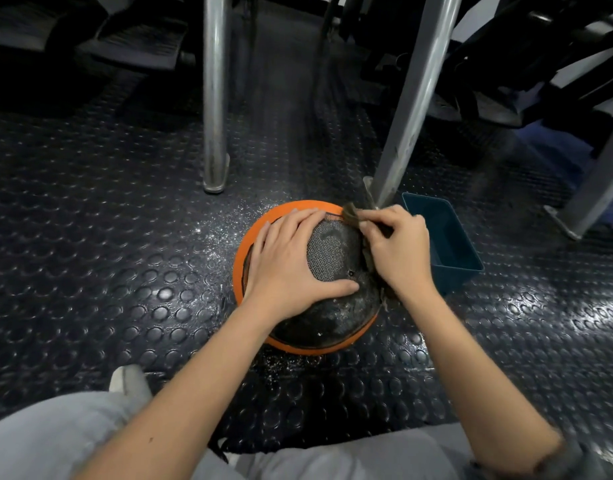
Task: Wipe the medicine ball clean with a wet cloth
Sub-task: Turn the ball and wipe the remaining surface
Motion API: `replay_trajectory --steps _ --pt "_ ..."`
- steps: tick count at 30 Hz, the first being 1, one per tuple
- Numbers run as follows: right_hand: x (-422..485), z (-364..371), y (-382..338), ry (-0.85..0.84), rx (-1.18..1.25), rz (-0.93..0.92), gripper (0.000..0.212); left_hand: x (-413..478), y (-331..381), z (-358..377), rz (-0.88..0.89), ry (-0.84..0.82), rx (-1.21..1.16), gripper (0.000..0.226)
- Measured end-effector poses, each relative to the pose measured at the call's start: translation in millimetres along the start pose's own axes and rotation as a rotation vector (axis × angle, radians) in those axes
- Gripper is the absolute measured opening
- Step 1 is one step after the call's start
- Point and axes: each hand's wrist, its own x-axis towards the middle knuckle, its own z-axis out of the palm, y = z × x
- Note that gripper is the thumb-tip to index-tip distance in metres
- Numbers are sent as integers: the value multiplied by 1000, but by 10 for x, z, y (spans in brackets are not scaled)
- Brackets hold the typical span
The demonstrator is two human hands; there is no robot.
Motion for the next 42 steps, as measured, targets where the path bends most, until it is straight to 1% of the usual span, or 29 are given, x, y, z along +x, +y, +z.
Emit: replay_trajectory --steps 3,5,7,9,11,13,15,20,23,26,28,33,35,37,39,42 --pt "-454 -95 -31 85 -23 -91 15 17 -6 19 7 11 -7 108" --pt "-661 -126 -50 80 -77 -142 15 19 -7 23 8 3 -15 108" --pt "-639 -135 -52 73 -114 -155 14 23 -7 15 18 -34 -18 110" --pt "-433 -134 -78 66 -119 -134 14 27 -10 -5 33 -66 -10 113" --pt "-157 -96 -61 21 -117 -82 16 22 -17 -26 38 -80 -6 112" --pt "96 -53 -25 -47 -69 -9 17 9 -17 -28 40 -75 -10 108" --pt "149 -38 -17 -65 -16 35 16 -8 -7 -24 34 -54 -6 107" --pt "-446 -149 -44 58 -19 -108 15 12 -25 -22 29 -28 -16 110" --pt "-560 -176 -37 43 -75 -163 13 6 -13 -10 38 -41 -13 111" --pt "-280 -139 6 21 -67 -110 14 18 -12 -29 36 -65 -21 108" --pt "-91 -106 46 0 -42 -56 15 43 -37 -80 47 -53 -38 102" --pt "202 -81 170 -83 91 109 15 69 -52 -133 128 -11 -67 81" --pt "253 -76 180 -102 100 121 15 71 -67 -83 126 -23 -87 84" --pt "289 -63 150 -119 89 114 16 71 -80 -13 80 -43 -98 96" --pt "303 -47 110 -128 81 112 16 51 -93 33 20 -35 -105 104" --pt "177 -51 46 -80 -2 52 17 3 -102 38 -34 34 -154 103"
